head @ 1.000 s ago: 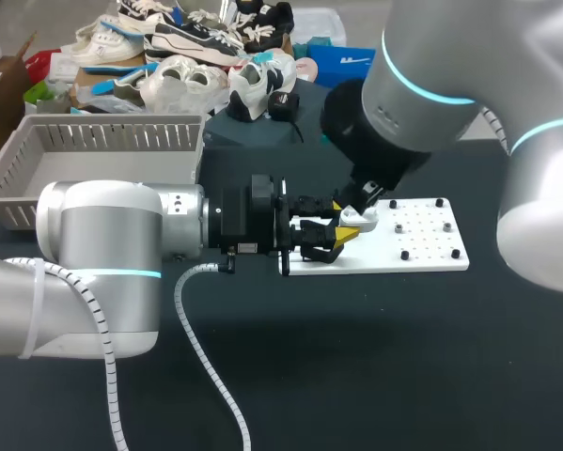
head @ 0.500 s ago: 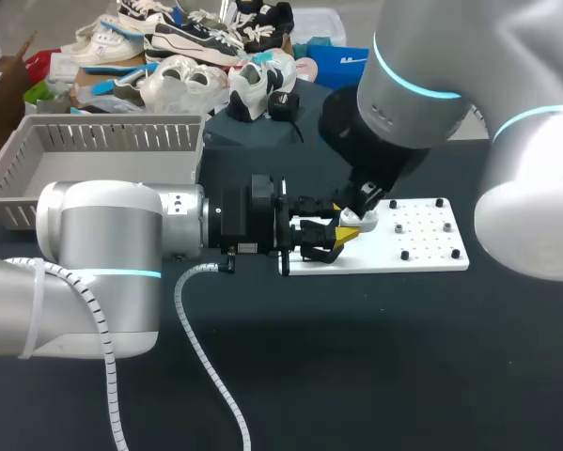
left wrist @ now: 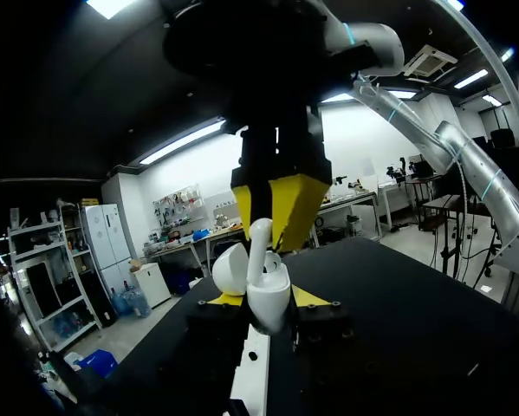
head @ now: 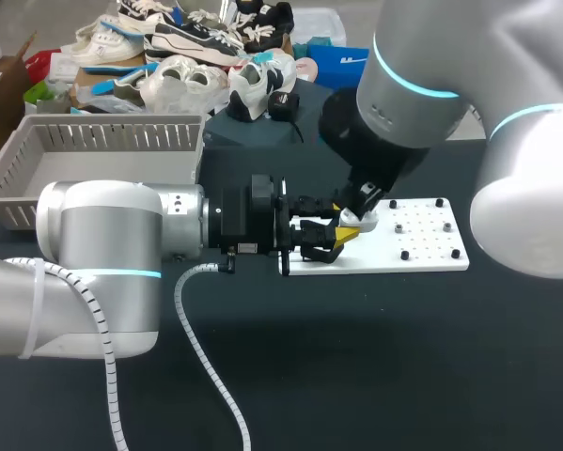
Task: Pick up each earbud case from the left stands, insert the matching earbuds, close the lid, and place the case in the box.
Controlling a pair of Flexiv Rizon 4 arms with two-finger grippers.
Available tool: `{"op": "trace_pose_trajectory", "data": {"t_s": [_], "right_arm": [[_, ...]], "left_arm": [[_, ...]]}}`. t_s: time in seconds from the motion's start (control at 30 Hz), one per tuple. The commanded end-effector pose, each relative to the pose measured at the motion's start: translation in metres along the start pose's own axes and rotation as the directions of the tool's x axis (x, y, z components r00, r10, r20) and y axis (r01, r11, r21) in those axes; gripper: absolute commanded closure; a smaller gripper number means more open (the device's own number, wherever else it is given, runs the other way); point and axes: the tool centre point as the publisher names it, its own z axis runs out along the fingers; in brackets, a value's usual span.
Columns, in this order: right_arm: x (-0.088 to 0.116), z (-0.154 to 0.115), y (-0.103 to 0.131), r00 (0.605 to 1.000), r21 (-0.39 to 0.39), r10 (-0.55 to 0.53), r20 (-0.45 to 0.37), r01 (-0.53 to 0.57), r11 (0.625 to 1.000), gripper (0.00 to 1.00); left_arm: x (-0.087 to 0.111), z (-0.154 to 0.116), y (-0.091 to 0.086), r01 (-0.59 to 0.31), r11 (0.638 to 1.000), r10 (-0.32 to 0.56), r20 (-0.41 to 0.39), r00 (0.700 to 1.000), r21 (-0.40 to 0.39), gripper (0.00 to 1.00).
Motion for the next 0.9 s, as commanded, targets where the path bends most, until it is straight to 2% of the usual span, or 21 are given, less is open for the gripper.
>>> {"op": "trace_pose_trajectory", "data": {"t_s": [0.03, 0.9], "right_arm": [[0.0009, 0.0004, 0.0, 1.0, -0.003, 0.001, 0.002, -0.001, 1.0, 1.0], [0.0018, 0.0055, 0.0051, 1.0, -0.008, 0.006, -0.006, -0.006, 1.0, 1.0]], "left_arm": [[0.0002, 0.0004, -0.0008, -0.002, 1.0, 0.002, 0.002, 1.0, -0.005, 1.0], [0.0002, 0.0004, -0.0008, -0.002, 1.0, 0.002, 0.002, 1.0, -0.005, 1.0]]}}
